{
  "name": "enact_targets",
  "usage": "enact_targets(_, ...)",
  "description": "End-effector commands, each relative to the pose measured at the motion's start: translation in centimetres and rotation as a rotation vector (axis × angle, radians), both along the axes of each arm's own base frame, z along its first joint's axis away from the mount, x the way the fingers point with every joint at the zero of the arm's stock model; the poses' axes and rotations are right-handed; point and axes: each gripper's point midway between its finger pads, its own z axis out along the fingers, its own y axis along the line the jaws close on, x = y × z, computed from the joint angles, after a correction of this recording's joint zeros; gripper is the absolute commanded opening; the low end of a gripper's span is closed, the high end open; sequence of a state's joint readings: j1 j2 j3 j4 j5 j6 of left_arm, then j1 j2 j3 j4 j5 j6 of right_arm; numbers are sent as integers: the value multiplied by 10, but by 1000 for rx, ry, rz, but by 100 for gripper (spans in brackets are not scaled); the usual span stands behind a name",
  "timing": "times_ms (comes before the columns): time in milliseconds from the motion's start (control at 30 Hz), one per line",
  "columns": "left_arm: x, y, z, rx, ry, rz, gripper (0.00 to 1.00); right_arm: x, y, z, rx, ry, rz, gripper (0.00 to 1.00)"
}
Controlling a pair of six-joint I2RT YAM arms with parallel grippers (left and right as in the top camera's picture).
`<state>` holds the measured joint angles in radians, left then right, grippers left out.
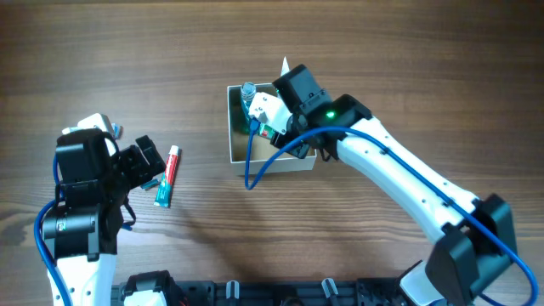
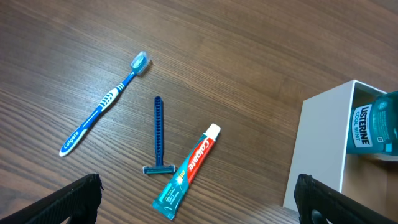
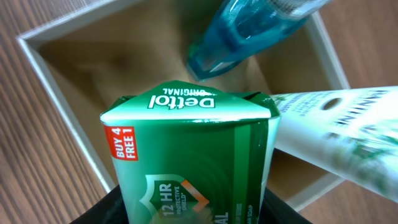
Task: Pack container
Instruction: 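Place the Dettol box into the box and withdraw right gripper, then grasp the Colgate toothpaste tube with the left gripper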
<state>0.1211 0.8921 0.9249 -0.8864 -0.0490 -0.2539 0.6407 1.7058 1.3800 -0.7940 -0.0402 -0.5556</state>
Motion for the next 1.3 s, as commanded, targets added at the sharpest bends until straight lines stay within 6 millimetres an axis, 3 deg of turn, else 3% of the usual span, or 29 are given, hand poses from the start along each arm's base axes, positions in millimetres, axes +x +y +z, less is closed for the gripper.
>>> enact_targets(0, 2, 5, 8, 4, -20, 31, 100, 4, 2, -2, 5, 3, -33, 69)
enact_targets(67, 2, 5, 8, 4, -20, 31, 100, 4, 2, 0, 21, 10, -66, 80)
enact_targets(133, 2, 5, 8, 4, -20, 31, 100, 3, 1, 17, 74, 1, -136, 88)
enact_targets(200, 2, 5, 8, 4, -20, 31, 100, -2, -6, 61, 188, -43, -256, 89)
enact_targets(233, 2, 5, 8, 4, -21, 31, 100, 1, -19, 86, 250, -86, -387, 89)
enact_targets(267, 3, 5, 9, 4, -25, 31, 100, 6, -47, 116, 328, -149, -590, 93)
enact_targets(300, 3, 3, 8, -7, -25, 20, 100, 11, -100, 150, 434, -230, -893, 100)
enact_targets(333, 5, -2, 9, -21, -33, -6, 100, 8, -137, 163, 507, -245, -1081, 100)
enact_targets(367, 8, -8, 10, -29, -39, -48, 100, 5, -157, 168, 544, -239, -1170, 100)
enact_targets(433, 14, -12, 1, -21, -5, -82, 100, -6, -201, 161, 598, -163, -1364, 100)
enact_targets(500, 22, -16, -24, -1, 97, -139, 100, -11, -217, 142, 596, -77, -1432, 100)
enact_targets(667, 38, -21, -105, -34, 377, -160, 100, -15, -220, 81, 524, 85, -1484, 100)
enact_targets(800, 49, -28, -150, -32, 482, -193, 100, -12, -219, 63, 471, 131, -1495, 100)
enact_targets(1000, 39, -28, -187, -28, 613, -238, 99, -13, -219, 51, 431, 164, -1507, 100)
enact_targets(1133, 35, -29, -200, -28, 657, -256, 100, -15, -220, 49, 422, 170, -1508, 100)
enact_targets(1267, 33, -27, -207, -21, 675, -260, 93, -17, -220, 48, 414, 177, -1510, 100)
